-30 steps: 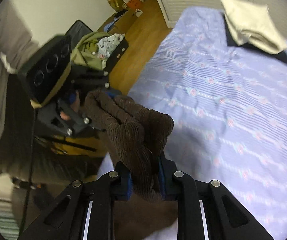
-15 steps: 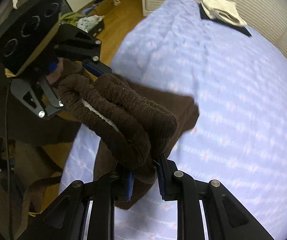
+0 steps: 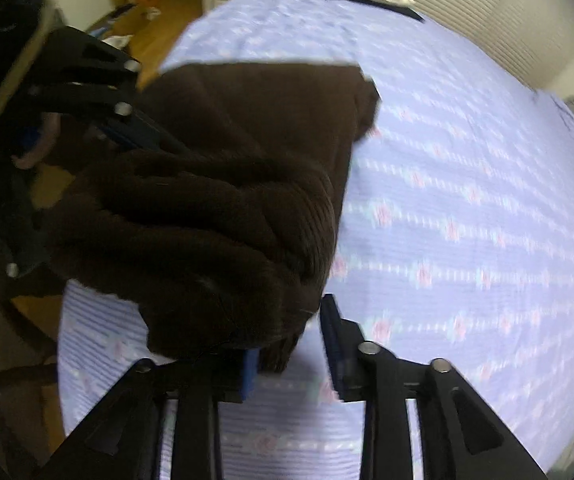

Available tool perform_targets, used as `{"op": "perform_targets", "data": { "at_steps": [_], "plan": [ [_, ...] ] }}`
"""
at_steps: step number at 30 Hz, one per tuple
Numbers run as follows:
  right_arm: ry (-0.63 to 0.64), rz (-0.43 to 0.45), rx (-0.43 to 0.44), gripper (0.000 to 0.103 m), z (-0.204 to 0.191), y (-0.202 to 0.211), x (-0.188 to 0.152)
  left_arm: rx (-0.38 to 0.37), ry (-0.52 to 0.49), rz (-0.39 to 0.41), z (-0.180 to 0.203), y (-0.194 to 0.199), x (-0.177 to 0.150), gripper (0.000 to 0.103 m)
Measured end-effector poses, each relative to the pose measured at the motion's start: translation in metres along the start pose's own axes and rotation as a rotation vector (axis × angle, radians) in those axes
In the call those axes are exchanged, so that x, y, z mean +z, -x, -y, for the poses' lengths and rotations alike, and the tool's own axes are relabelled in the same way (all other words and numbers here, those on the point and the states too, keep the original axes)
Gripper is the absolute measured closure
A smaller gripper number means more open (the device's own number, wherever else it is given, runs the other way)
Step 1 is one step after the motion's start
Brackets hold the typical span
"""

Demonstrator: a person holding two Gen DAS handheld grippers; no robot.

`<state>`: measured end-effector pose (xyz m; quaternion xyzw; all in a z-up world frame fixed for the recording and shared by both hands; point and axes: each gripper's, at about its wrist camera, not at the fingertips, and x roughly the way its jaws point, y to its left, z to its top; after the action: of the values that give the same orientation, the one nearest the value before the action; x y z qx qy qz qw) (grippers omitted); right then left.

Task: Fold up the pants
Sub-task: 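Fold the pants end down onto the pile with the right tool while the left tool releases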

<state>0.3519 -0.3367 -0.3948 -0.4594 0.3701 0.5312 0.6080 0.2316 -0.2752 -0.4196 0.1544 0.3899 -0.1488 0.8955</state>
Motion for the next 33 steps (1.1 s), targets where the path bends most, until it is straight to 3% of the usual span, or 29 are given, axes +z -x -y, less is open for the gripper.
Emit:
{"op": "perform_targets", "data": {
  "at_steps": [4, 9, 13, 17, 21, 23, 26, 33],
  "plan": [
    [-0.209, 0.013, -0.036, 0.069, 0.007, 0.009, -0.024, -0.011, -0.027, -0.003, 0.002, 0.001, 0.004, 0.053],
    [-0.631, 0.066, -0.056, 0.065, 0.010, 0.039, -0.055, -0.042, -0.065, -0.020, -0.006, 0.013, 0.006, 0.050],
    [-1.058, 0.215, -0.044, 0.056, 0.000, 0.071, -0.071, -0.096, -0.116, -0.030, -0.016, 0.030, 0.003, 0.048],
    [-1.386, 0.389, -0.010, 0.044, -0.021, 0.088, -0.070, -0.154, -0.151, -0.006, -0.027, 0.060, 0.009, 0.035],
    [-1.540, 0.423, -0.034, 0.044, -0.047, 0.088, -0.046, -0.210, -0.142, -0.009, -0.050, 0.081, 0.020, 0.032],
    [-1.582, 0.377, -0.062, 0.044, -0.054, 0.082, -0.034, -0.220, -0.122, -0.015, -0.064, 0.081, 0.022, 0.026],
    [-1.626, 0.322, -0.127, 0.044, -0.066, 0.069, -0.030, -0.213, -0.104, -0.021, -0.088, 0.070, 0.027, 0.026],
    [-1.772, 0.309, -0.142, 0.044, -0.078, 0.030, -0.030, -0.192, -0.082, -0.033, -0.129, 0.032, 0.042, 0.026]
  ]
}}
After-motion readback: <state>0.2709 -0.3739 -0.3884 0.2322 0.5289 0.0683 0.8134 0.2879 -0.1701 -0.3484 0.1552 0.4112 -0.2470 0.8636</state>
